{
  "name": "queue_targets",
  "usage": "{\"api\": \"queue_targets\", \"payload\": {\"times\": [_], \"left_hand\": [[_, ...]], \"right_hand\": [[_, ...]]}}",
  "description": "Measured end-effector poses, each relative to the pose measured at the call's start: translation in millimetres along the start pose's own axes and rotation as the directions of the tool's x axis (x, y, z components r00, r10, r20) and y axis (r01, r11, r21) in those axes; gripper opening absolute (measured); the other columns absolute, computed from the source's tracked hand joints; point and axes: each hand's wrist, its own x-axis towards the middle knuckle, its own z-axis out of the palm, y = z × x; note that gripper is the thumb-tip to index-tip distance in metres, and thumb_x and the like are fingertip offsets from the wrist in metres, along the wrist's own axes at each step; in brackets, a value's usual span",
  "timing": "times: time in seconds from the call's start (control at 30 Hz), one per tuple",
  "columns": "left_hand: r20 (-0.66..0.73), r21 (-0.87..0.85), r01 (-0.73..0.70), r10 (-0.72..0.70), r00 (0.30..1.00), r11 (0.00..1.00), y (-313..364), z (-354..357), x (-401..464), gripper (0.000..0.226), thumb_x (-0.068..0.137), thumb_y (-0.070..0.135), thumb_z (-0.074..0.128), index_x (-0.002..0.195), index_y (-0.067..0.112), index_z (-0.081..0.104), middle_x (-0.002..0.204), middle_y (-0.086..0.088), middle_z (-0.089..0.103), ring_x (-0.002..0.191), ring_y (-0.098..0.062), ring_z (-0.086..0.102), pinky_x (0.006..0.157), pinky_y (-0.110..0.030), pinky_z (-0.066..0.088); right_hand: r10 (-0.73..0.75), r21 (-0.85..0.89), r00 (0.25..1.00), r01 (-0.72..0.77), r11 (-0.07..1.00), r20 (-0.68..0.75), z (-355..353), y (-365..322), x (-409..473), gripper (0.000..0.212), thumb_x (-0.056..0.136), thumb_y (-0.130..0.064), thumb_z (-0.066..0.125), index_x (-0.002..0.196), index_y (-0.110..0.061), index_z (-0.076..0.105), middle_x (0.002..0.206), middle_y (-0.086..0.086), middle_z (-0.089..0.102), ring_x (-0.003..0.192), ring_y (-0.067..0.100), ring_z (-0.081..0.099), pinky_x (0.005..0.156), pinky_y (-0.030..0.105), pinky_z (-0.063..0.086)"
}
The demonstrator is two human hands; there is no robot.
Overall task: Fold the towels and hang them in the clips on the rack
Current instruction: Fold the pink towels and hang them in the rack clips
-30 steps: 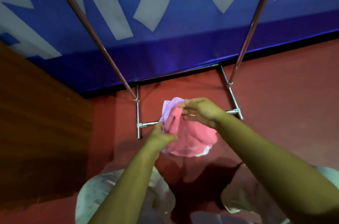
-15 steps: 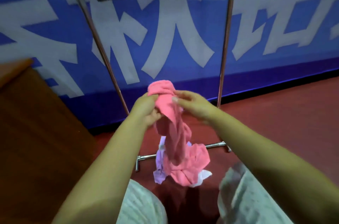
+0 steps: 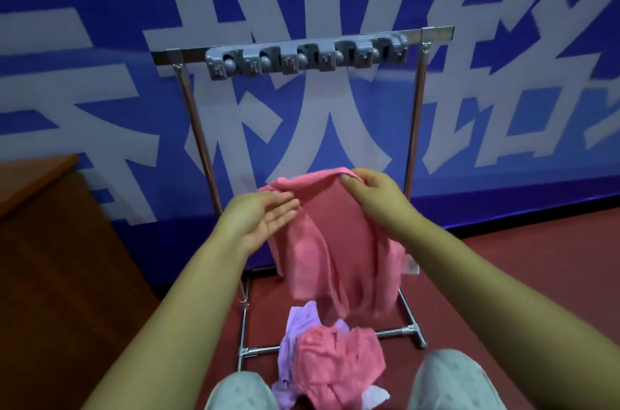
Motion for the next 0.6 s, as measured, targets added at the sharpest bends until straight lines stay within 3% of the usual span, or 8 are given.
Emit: {"api": "queue_targets", "payload": {"times": [0.1,0.17,0.23,0.3,0.4,0.47,0.53,0.6], "left_hand": [[-0.038,0.173,-0.171,0.180,0.983,0.970,3,-1,-4,0.040,0.090,0.007,0.059,0.126,0.008,0.042,0.118,-0.015,0.061,0.094,-0.022,0.067,0.083,-0.037,0.056],[0.000,0.359,-0.309,0.331,0.944,0.881,3,5,-11,0.033,0.089,0.019,0.062,0.118,0.018,0.046,0.119,-0.007,0.061,0.099,-0.015,0.065,0.090,-0.037,0.053],[0.082,0.459,-0.457,0.476,0.876,0.762,-6,11,-19,0.036,0.085,0.029,0.066,0.117,0.024,0.048,0.117,0.003,0.060,0.102,-0.006,0.060,0.096,-0.030,0.049],[0.235,0.476,-0.550,0.503,0.831,0.686,-23,13,-28,0.059,0.073,0.047,0.073,0.122,0.038,0.042,0.127,0.014,0.052,0.114,0.007,0.051,0.095,-0.014,0.043],[0.435,0.507,-0.534,0.335,0.836,0.677,-60,10,-35,0.102,0.055,0.056,0.078,0.131,0.061,0.010,0.149,0.022,0.024,0.133,0.006,0.033,0.103,-0.016,0.037],[0.439,0.609,-0.525,0.298,0.847,0.595,-84,8,-32,0.123,0.054,0.047,0.085,0.131,0.060,-0.009,0.155,0.019,0.001,0.141,0.003,0.014,0.107,-0.011,0.025],[0.383,0.674,-0.542,0.390,0.838,0.502,-97,10,-29,0.122,0.061,0.036,0.084,0.132,0.055,-0.013,0.154,0.018,-0.002,0.140,0.005,0.008,0.103,-0.003,0.015],[0.272,0.664,-0.555,0.530,0.803,0.501,-99,9,-20,0.097,0.077,0.023,0.074,0.139,0.050,0.004,0.149,0.015,0.023,0.135,0.001,0.026,0.104,-0.007,0.024]], "right_hand": [[0.031,0.020,0.999,-0.031,0.999,0.032,0,-18,12,0.036,0.092,-0.034,0.055,0.085,-0.001,0.066,0.074,0.005,0.058,0.071,0.015,0.053,0.072,0.031,0.047],[0.168,0.194,0.983,-0.179,0.965,0.069,4,-27,21,0.035,0.093,-0.031,0.055,0.075,-0.001,0.061,0.068,0.008,0.053,0.063,0.017,0.049,0.062,0.028,0.043],[0.332,0.514,0.926,-0.377,0.770,0.180,9,-38,29,0.030,0.095,-0.021,0.052,0.068,-0.010,0.053,0.061,0.007,0.049,0.052,0.016,0.047,0.054,0.025,0.042],[0.414,0.758,0.862,-0.473,0.449,0.293,11,-48,39,0.029,0.098,-0.013,0.046,0.070,-0.011,0.051,0.059,0.004,0.052,0.048,0.013,0.052,0.054,0.023,0.048],[0.447,0.885,0.831,-0.438,0.158,0.331,8,-62,49,0.030,0.100,-0.005,0.035,0.074,-0.005,0.050,0.072,0.006,0.053,0.057,0.014,0.054,0.074,0.025,0.050],[0.440,0.932,0.839,-0.363,0.015,0.320,4,-70,52,0.026,0.099,0.000,0.031,0.085,0.002,0.052,0.093,0.010,0.060,0.058,0.016,0.059,0.059,0.019,0.053],[0.408,0.949,0.858,-0.297,-0.102,0.312,2,-76,53,0.027,0.099,0.003,0.026,0.103,0.014,0.051,0.120,0.015,0.056,0.084,0.022,0.066,0.063,0.012,0.053],[0.377,0.957,0.880,-0.253,-0.140,0.287,0,-78,54,0.033,0.099,0.004,0.024,0.125,0.018,0.040,0.133,0.023,0.049,0.118,0.028,0.056,0.091,0.019,0.047]]}}
